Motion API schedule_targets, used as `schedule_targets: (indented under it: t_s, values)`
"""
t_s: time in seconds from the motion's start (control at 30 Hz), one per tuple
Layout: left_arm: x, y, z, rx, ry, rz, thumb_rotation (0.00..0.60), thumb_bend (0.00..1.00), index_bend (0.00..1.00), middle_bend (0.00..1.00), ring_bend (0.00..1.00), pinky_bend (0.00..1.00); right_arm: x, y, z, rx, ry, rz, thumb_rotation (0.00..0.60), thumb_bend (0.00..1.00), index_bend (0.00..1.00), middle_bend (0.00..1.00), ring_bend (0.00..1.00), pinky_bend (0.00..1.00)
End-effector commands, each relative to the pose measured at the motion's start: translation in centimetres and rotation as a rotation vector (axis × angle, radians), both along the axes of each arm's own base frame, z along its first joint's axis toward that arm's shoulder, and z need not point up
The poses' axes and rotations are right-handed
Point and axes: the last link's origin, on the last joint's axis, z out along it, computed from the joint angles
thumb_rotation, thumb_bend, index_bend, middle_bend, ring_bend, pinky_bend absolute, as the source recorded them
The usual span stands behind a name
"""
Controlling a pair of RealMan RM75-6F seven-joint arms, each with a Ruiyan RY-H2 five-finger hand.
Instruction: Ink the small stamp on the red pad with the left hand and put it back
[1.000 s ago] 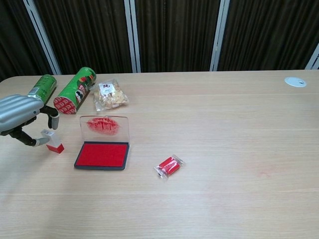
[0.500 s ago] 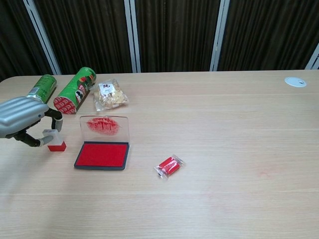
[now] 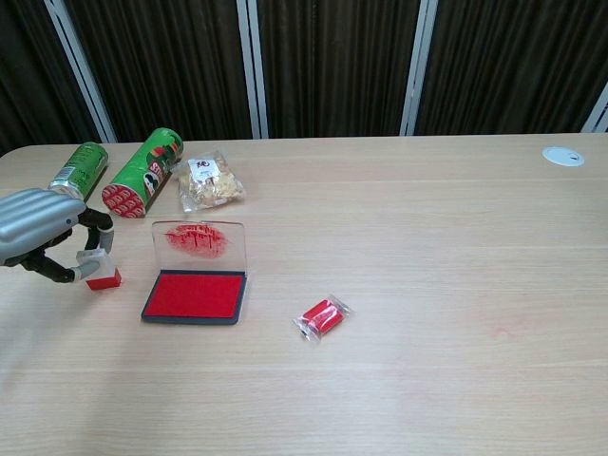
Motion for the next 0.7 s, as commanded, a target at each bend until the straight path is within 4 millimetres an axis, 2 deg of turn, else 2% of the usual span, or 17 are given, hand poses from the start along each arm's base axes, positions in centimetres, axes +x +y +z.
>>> schedule_targets:
  t_s: [0.03,0.23,0.4,0.5,0.7]
  values:
    - [0.1,0.0,0.2,0.005,-0.010,0.001,0.600,0.41,0.57,0.57,0.90,1.00,0.0,0.0,0.0,-0.001,-0.002,0.000,0.600,0.00,0.00,0.00,0.00,0.00]
    - [1.4,0.3,1.1,0.026,-0.081,-0.019,0.600,0.41,0.57,0.57,0.90,1.00,0.0,0.0,0.2,-0.005,-0.009,-0.001,0.600,0.00,0.00,0.00,0.00,0.00]
    - [4.3,0.1,1.9,0.016,-0.201,-0.055,0.600,0.41,0.57,0.57,0.90,1.00,0.0,0.0,0.3,-0.006,-0.013,-0.002,0.600,0.00,0.00,0.00,0.00,0.00]
    - [6.1,-0.2,1.7,-0.022,-0.261,-0.054,0.600,0.41,0.57,0.57,0.90,1.00,0.0,-0.1,0.3,-0.008,-0.014,-0.002,0.600,0.00,0.00,0.00,0.00,0.00]
    - [8.4,-0.5,0.3,-0.108,-0.290,-0.043,0.600,0.41,0.57,0.57,0.90,1.00,-0.1,-0.1,0.4,-0.010,-0.015,-0.007,0.600,0.00,0.00,0.00,0.00,0.00]
